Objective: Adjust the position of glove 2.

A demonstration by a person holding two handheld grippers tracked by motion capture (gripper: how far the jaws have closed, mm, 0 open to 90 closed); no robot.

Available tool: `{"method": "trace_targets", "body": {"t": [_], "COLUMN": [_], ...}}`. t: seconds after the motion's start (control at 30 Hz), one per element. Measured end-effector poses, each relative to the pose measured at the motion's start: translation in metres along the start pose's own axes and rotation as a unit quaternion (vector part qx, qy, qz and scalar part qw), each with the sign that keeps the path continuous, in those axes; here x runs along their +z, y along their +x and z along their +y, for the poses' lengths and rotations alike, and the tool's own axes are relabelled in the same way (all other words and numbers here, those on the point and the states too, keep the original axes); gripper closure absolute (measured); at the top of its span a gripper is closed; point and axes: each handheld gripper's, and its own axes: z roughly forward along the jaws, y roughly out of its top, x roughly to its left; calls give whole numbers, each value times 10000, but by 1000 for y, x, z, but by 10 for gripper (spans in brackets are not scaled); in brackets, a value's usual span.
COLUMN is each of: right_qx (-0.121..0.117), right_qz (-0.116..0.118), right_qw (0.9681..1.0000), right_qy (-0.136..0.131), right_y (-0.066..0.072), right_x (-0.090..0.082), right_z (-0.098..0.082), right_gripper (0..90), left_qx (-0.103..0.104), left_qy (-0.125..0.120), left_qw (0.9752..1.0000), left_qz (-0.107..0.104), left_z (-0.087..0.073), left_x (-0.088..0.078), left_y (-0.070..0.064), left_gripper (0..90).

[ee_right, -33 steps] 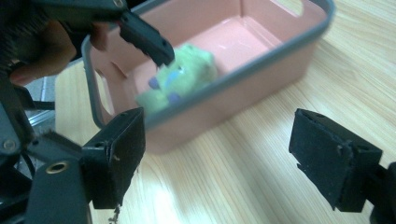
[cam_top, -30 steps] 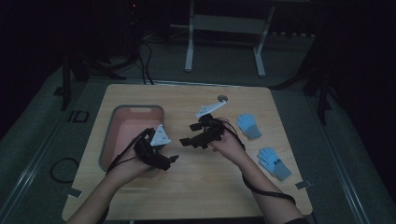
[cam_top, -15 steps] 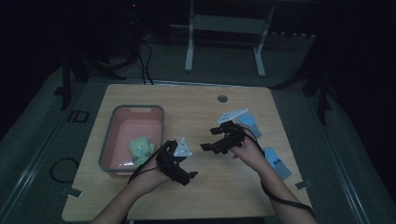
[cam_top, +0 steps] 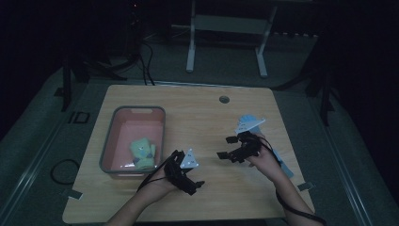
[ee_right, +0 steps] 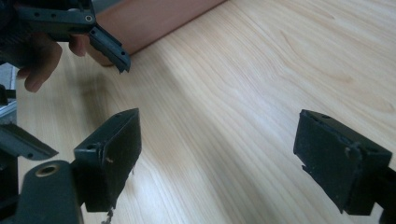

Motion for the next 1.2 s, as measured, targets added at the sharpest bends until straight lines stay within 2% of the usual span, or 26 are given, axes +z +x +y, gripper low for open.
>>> {"method": "trace_targets", "body": {"t": [0.07,0.1,0.17,0.23,0.33,0.43,0.5,0.63,0.67,0.83,0.87,0.93,1.1,1.13,1.2], "right_qx": [87,181,314,317,298,257,216,251,283,293,305,306,598,612,698], "right_qz": [36,105,242,206,-137,-253,-423,-721,-820,-1342,-1403,-1564,-1757,-1804,-1831], "right_qw": [10000,9998,9992,9993,9995,9993,9988,9971,9962,9905,9896,9872,9825,9816,9805], "right_qy": [11,1,-17,7,14,52,85,5,-37,-104,-26,-12,-125,-126,-138], "right_y": [-2,-3,-6,-7,-6,-6,-7,-14,-16,-31,-34,-40,-62,-66,-73], "right_x": [-3,-4,-6,-8,-10,-13,-15,-26,-30,-44,-46,-50,-59,-60,-61], "right_z": [-8,-12,-20,-26,-34,-42,-46,-53,-55,-63,-64,-65,-66,-65,-63], "right_gripper": [136,136,134,132,133,140,192,268,322,446,492,522,626,681,679], "left_qx": [-3,-65,-34,-5,-14,89,171,188,147,50,25,-29,-98,-118,-124], "left_qy": [-37,-73,-63,-66,-86,-61,-103,-4,-17,-110,-130,-194,-233,-228,-225], "left_qw": [10000,9999,9999,9999,9999,9999,9998,9998,9999,9999,9999,9997,9996,9996,9996], "left_qz": [-22,-95,-106,-104,-139,-89,-48,-73,-70,-96,-97,-109,-78,-88,-73], "left_z": [-3,-5,-7,-10,-13,-15,-18,-21,-22,-25,-25,-26,-30,-31,-32], "left_x": [4,6,8,11,14,16,17,20,20,21,21,21,20,20,21], "left_y": [-2,-3,-3,-5,-6,-7,-7,-8,-8,-9,-9,-9,-9,-9,-10], "left_gripper": [41,41,41,41,41,41,41,41,41,41,41,41,41,41,41]}}
